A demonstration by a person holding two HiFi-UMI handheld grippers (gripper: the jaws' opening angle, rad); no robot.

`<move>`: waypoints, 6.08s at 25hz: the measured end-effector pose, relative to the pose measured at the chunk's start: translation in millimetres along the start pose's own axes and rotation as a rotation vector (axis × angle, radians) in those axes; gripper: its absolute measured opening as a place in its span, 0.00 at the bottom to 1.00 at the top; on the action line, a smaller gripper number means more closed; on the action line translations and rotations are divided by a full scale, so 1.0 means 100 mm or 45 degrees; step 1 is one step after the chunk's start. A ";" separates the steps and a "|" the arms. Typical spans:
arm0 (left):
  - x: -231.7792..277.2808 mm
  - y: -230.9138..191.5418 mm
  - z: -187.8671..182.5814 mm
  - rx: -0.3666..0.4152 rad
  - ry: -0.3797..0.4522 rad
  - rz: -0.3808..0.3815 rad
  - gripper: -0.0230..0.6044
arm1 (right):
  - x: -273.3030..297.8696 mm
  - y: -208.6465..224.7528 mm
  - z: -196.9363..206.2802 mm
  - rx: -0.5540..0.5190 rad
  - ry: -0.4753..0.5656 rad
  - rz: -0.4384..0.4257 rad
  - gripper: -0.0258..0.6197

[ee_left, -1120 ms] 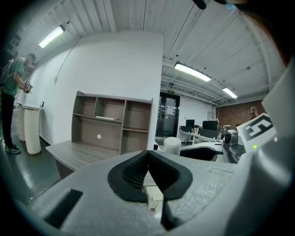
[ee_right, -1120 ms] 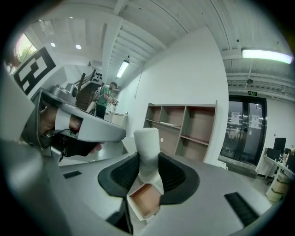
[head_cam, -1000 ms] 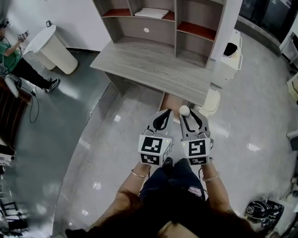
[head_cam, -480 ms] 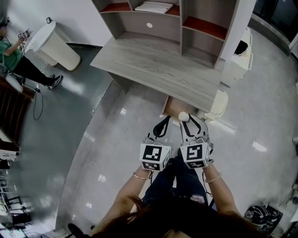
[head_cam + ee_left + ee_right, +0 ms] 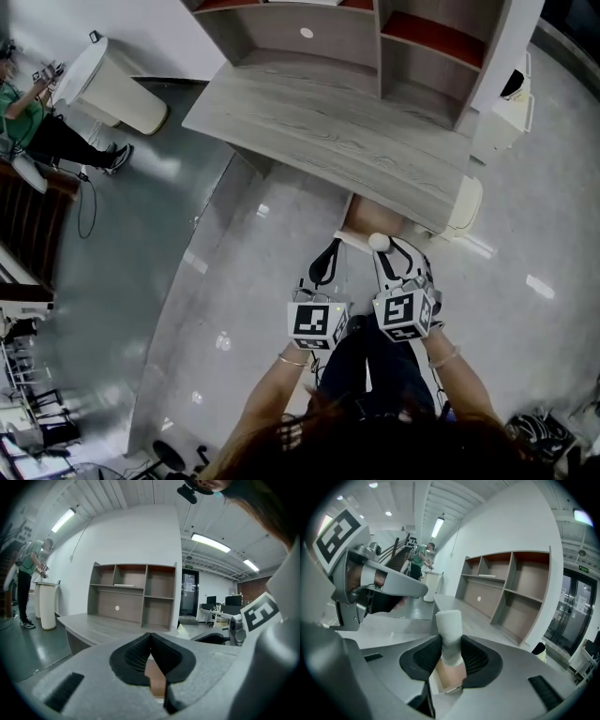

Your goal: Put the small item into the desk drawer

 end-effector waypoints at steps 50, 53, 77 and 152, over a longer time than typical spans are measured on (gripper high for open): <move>0.99 -0.74 1.62 -0.114 -0.193 0.026 0.06 | 1.96 -0.61 1.57 -0.240 -0.447 -0.293 0.23; 1.01 -0.80 1.67 -0.136 -0.191 0.020 0.06 | 2.04 -0.65 1.64 -0.230 -0.478 -0.301 0.23; 1.06 -1.12 2.05 -0.204 -0.241 -0.027 0.06 | 2.40 -0.89 1.90 -0.249 -0.762 -0.299 0.23; 0.25 -0.18 0.56 0.022 -0.139 0.172 0.06 | 0.58 -0.13 0.31 0.128 -0.308 0.132 0.04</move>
Point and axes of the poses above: the fingertips, and each gripper's own axes: x forward along the fingers, y to its right, z out of its underside, the point moved 6 cm from there along -x, backward along the fingers, and after that the axes turned 7 degrees about -x, right-handed, at the moved point
